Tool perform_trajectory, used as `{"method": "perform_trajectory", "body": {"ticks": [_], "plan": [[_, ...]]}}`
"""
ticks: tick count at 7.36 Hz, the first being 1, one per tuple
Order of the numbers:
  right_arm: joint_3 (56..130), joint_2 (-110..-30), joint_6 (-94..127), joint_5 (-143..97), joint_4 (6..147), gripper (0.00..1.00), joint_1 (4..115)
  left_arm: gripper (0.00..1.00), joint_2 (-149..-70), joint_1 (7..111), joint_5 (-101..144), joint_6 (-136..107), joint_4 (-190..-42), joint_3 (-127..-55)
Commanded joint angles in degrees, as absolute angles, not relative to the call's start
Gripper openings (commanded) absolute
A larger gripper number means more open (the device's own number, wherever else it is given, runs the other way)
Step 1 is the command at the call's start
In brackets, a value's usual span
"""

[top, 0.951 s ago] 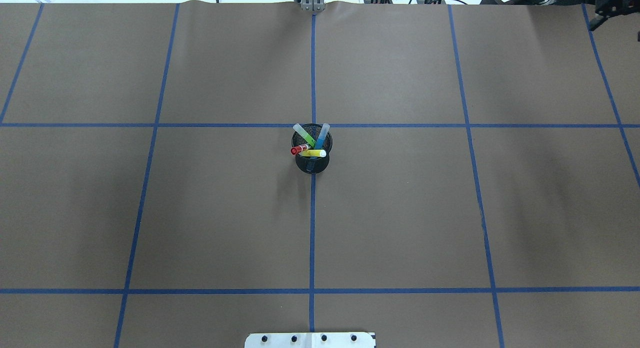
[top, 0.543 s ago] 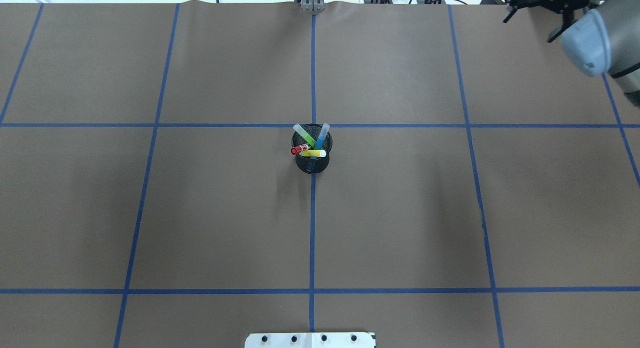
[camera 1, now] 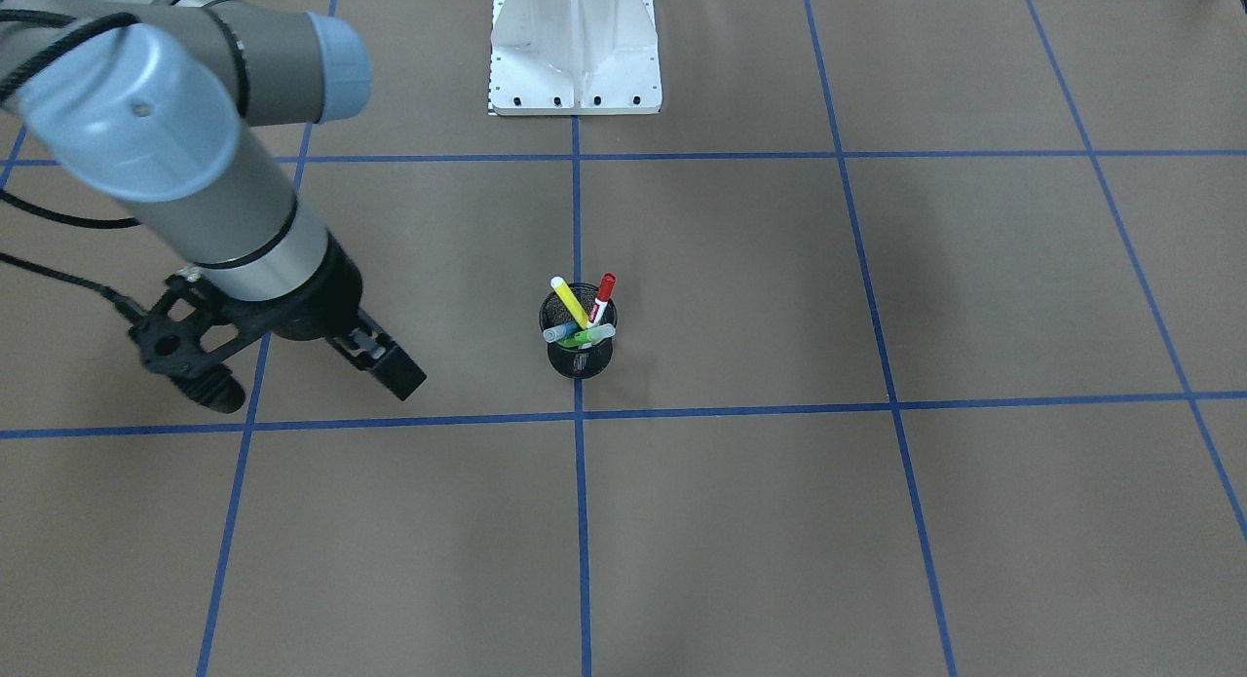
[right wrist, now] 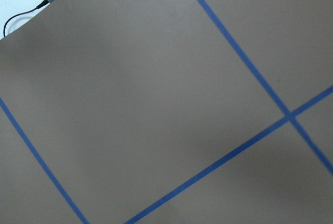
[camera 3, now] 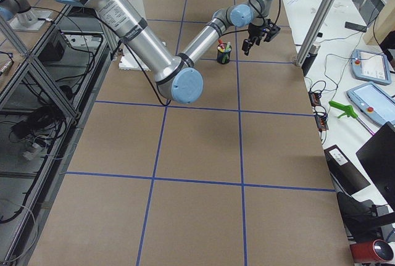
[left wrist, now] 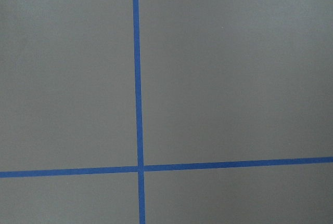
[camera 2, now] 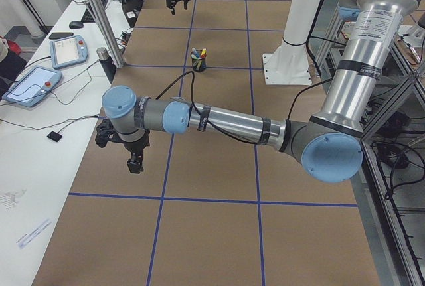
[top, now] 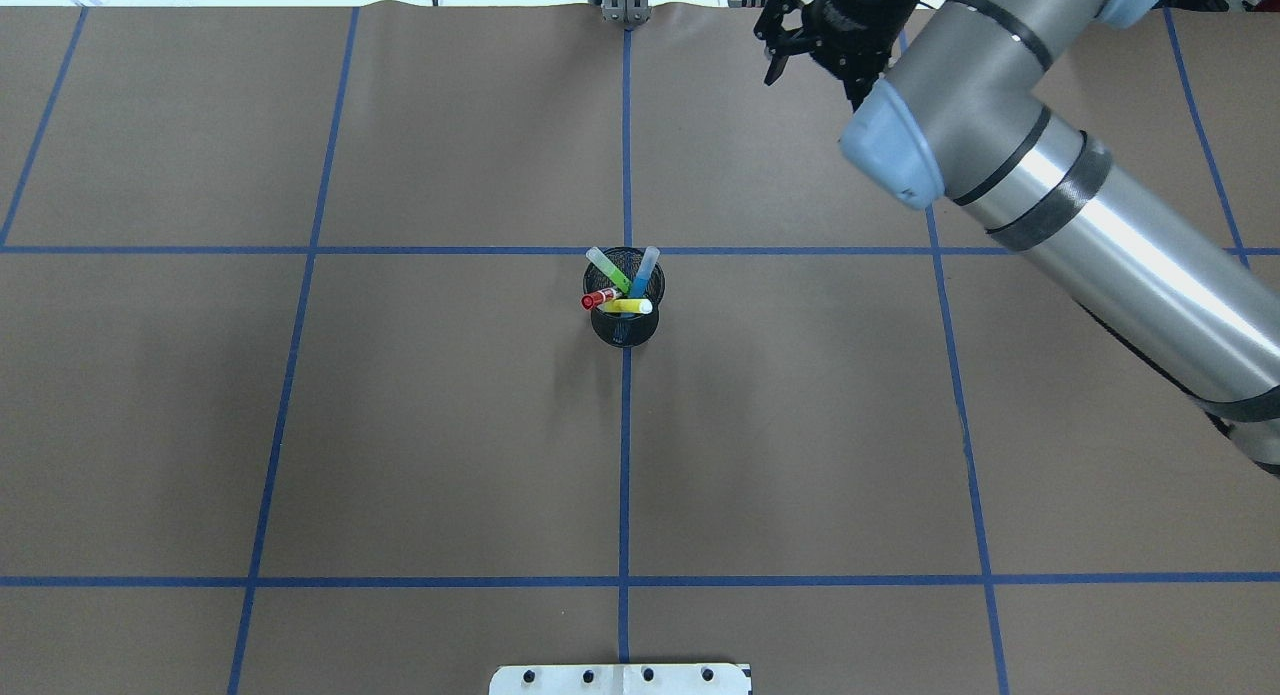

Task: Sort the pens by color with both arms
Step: 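Move the right gripper over the black mesh pen cup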

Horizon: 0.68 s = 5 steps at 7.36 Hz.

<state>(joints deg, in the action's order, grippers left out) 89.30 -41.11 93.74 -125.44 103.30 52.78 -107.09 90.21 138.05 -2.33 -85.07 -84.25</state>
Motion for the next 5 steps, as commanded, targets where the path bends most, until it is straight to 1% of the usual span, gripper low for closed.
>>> {"method": "perform_trajectory", "body": {"ticks": [1,3,5], "plan": [[88.94,-36.84,103.31,-120.00,105.99,1.00,46.52,1.00,-107.14,90.18,137.90,-2.29,-85.08,-84.03],[89.56,-36.21,102.32,-111.31,107.75,1.00,40.81,1.00,-107.23,90.18,137.81,-2.29,-85.08,-83.94],[89.48,-36.91,97.75,-107.17,107.58,1.00,38.17,1.00,-107.14,90.18,137.81,-2.29,-85.17,-84.02]]}}
